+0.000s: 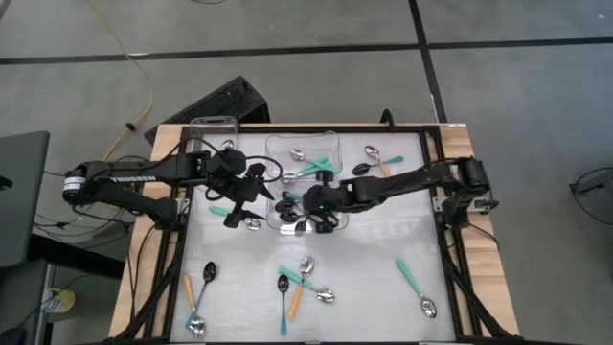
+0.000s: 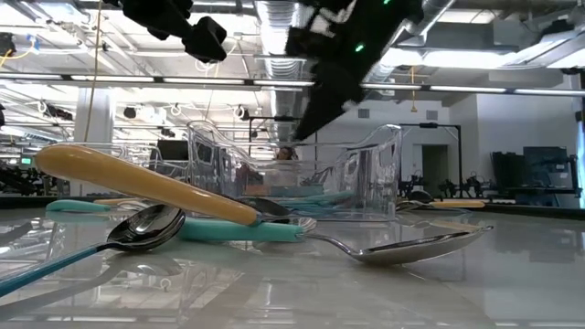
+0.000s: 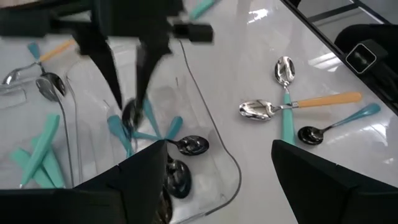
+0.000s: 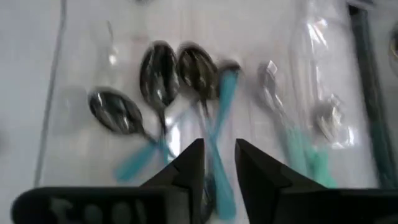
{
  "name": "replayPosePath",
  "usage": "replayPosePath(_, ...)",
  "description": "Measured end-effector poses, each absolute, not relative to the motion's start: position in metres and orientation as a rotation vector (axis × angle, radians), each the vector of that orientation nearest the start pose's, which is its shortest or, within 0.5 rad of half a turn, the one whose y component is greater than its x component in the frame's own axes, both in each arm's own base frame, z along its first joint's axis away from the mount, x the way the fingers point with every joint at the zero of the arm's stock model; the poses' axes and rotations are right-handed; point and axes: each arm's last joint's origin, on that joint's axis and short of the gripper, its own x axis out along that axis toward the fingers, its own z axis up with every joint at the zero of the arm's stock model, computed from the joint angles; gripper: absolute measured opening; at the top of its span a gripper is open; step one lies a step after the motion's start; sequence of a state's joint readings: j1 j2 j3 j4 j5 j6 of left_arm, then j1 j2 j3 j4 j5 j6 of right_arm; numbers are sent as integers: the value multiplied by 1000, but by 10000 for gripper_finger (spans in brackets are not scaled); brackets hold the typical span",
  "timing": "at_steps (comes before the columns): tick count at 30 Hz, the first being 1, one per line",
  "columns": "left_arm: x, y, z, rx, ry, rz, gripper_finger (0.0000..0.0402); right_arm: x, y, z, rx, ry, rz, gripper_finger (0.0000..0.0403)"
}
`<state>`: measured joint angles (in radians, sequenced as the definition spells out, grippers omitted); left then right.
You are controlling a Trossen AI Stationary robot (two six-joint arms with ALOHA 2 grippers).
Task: Sort silverware by color (type)
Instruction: Put the blue spoon into the bottom transparent bin
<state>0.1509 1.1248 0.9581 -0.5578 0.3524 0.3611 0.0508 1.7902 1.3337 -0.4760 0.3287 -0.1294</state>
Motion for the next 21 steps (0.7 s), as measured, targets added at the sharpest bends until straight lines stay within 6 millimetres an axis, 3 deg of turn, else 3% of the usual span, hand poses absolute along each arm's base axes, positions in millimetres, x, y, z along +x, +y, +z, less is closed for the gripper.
replayPosePath(5, 228, 25, 298, 144, 651, -306, 274, 354, 26, 264, -74, 919, -152, 138)
replayPosePath(10, 229, 25, 298, 104, 658, -264, 274, 323, 67, 288, 32, 920, -95, 131)
replayPosePath(16, 227, 20, 295, -30, 716, -209, 274, 295, 131, 273, 73, 925, 7, 121)
replayPosePath(21, 231, -13, 296, -61, 722, -246, 274, 287, 188, 248, 67, 816, 46, 121)
